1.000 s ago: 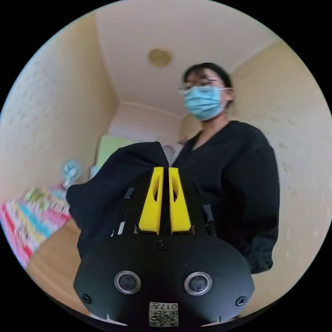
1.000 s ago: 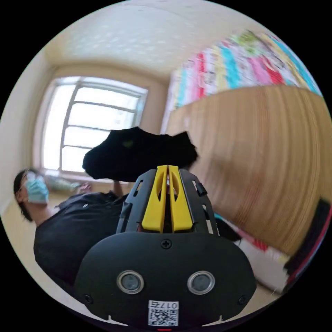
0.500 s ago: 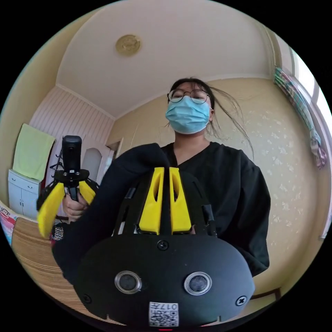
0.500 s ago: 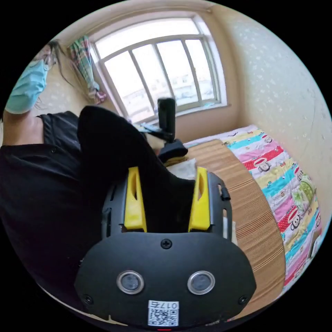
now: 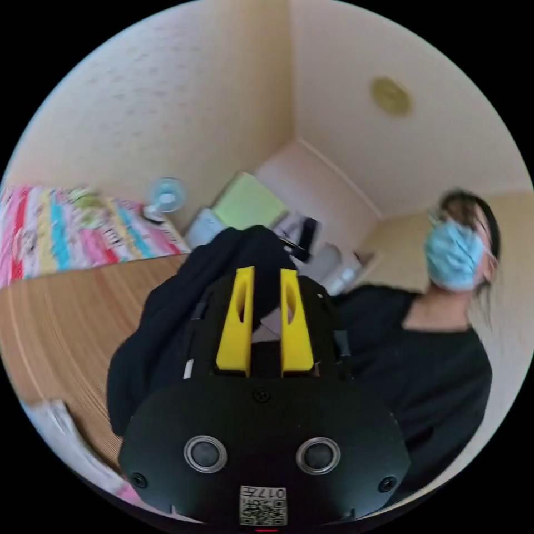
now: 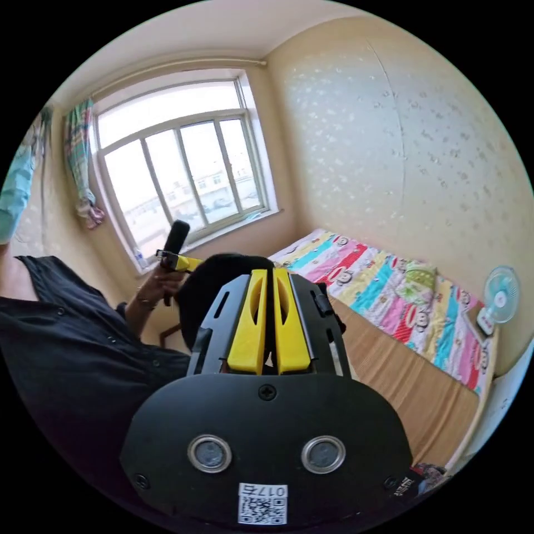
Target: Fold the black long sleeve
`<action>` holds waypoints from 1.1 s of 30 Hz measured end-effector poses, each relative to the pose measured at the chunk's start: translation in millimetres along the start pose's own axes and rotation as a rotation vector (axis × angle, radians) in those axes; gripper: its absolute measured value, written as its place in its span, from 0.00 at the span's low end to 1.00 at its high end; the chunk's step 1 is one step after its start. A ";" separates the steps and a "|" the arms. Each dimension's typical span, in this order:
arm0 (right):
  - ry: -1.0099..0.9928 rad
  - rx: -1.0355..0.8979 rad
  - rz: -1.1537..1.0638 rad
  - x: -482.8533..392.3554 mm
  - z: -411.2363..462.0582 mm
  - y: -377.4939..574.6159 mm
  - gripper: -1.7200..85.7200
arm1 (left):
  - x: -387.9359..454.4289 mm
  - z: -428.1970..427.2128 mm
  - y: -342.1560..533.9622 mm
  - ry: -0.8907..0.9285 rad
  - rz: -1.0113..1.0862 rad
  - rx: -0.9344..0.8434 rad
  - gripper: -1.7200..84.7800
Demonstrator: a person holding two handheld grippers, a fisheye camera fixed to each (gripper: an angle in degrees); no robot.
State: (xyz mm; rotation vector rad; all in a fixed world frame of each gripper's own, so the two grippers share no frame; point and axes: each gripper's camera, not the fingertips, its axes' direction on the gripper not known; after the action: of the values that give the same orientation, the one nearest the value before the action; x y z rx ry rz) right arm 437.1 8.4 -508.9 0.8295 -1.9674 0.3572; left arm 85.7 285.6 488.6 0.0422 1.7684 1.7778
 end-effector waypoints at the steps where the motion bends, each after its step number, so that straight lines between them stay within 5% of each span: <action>1: 0.040 -0.002 -0.016 -8.6 5.2 -4.0 0.05 | -3.0 10.9 7.0 -0.094 -0.033 0.048 0.16; 9: 0.209 0.008 -0.078 -72.2 59.4 -50.1 0.05 | 28.1 133.0 6.1 -0.137 0.023 0.055 0.21; 24: 0.264 -0.124 0.061 -110.2 112.7 -140.2 0.05 | 69.3 271.5 1.4 -0.692 0.155 0.124 0.26; 29: 0.271 -0.083 0.104 -126.2 109.3 -144.5 0.05 | 54.8 304.1 13.6 -0.947 0.197 0.192 0.12; 33: 0.207 -0.077 0.108 -92.2 92.1 -143.6 0.05 | 54.3 271.8 21.9 -0.721 0.197 0.224 0.07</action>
State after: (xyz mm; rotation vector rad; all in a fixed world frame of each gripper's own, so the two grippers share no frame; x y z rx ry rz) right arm 505.0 -109.6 -647.0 0.6136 -1.8243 0.4115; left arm 152.6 554.2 514.7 0.8620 1.4349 1.4149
